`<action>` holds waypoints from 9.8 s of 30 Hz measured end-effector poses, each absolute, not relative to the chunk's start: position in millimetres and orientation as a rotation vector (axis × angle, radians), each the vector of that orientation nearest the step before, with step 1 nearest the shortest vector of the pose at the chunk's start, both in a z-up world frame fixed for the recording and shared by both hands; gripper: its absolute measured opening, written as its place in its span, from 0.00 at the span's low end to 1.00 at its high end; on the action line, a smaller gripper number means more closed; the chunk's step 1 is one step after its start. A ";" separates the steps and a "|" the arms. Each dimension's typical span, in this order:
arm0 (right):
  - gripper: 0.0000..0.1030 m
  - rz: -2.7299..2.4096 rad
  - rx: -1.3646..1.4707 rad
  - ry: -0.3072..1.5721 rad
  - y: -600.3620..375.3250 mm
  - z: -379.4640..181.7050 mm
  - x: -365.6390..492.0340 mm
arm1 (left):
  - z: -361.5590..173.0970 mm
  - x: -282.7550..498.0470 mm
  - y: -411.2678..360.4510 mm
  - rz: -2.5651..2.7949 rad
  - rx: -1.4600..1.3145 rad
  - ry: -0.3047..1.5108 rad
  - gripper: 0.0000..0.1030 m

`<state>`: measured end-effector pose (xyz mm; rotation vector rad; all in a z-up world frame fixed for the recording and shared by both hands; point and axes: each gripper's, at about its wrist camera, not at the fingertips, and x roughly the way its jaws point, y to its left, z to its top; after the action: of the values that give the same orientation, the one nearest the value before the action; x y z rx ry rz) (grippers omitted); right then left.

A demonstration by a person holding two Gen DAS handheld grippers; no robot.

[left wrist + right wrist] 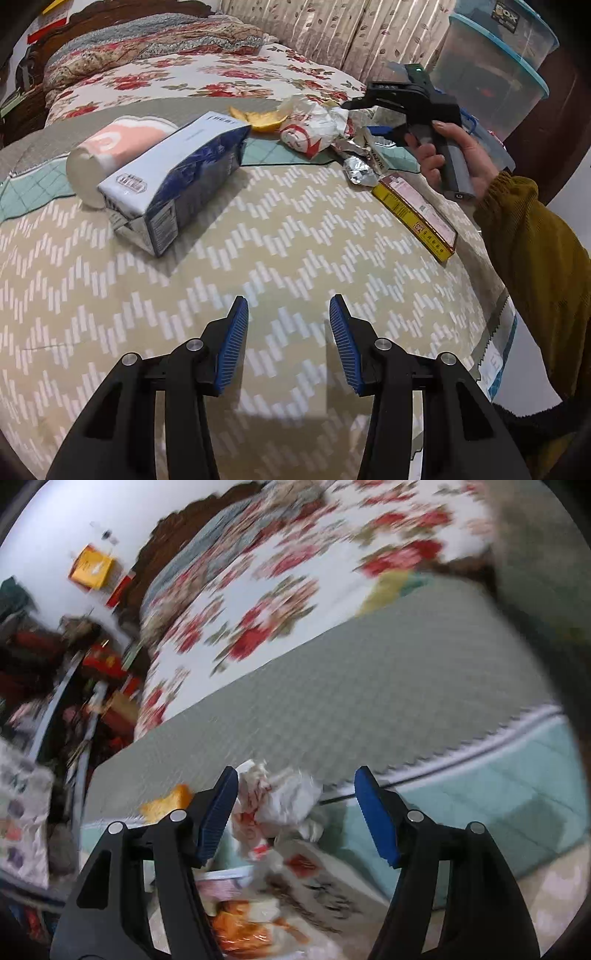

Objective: Collect trash

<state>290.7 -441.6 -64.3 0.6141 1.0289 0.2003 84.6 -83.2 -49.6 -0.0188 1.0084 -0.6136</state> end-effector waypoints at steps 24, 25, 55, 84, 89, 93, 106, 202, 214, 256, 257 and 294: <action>0.67 0.616 0.324 0.999 -325.1 -2.1 181.6 | -45.5 79.9 -62.9 -0.703 -0.141 0.943 0.48; 0.67 0.588 0.331 0.994 -326.7 -0.7 194.4 | -44.8 79.7 -62.7 -0.708 -0.143 0.938 0.48; 0.12 0.509 0.387 0.861 -297.7 33.0 145.2 | -42.0 87.1 -42.4 -0.695 -0.226 0.923 0.48; 0.86 0.649 0.238 0.941 -155.2 -20.3 64.2 | -27.8 3.8 62.3 -0.544 -0.249 0.881 0.64; 0.83 0.651 0.240 0.864 -165.6 -2.5 50.1 | -28.7 4.2 60.7 -0.547 -0.257 0.880 0.64; 0.71 0.656 0.235 0.830 -174.9 1.1 31.9 | -29.2 5.5 60.9 -0.540 -0.264 0.886 0.65; 0.49 0.446 0.172 0.972 -206.4 -53.2 13.3 | -28.9 9.6 48.0 -0.545 -0.250 0.899 0.65; 0.72 -0.374 0.707 0.398 -658.5 -50.6 -104.0 | 9.0 114.1 -490.9 -0.992 0.222 0.956 0.35; 0.49 -0.033 0.728 0.526 -560.0 -44.1 -75.3 | 70.7 103.1 -253.5 -0.835 0.060 0.820 0.43; 0.74 0.386 0.216 0.852 -266.3 -44.8 25.2 | 15.2 63.2 11.2 -0.527 -0.240 0.895 0.13; 0.76 0.385 0.195 0.858 -260.9 -45.3 27.6 | 12.7 61.5 15.8 -0.521 -0.246 0.900 0.13; 0.78 0.386 0.103 0.859 -235.1 -59.4 30.7 | -40.4 80.4 13.4 -0.560 -0.412 1.063 0.51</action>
<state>30.7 -235.1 -59.4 0.1026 0.8593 0.3858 80.4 13.4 -40.4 -0.4121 1.0634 -0.5599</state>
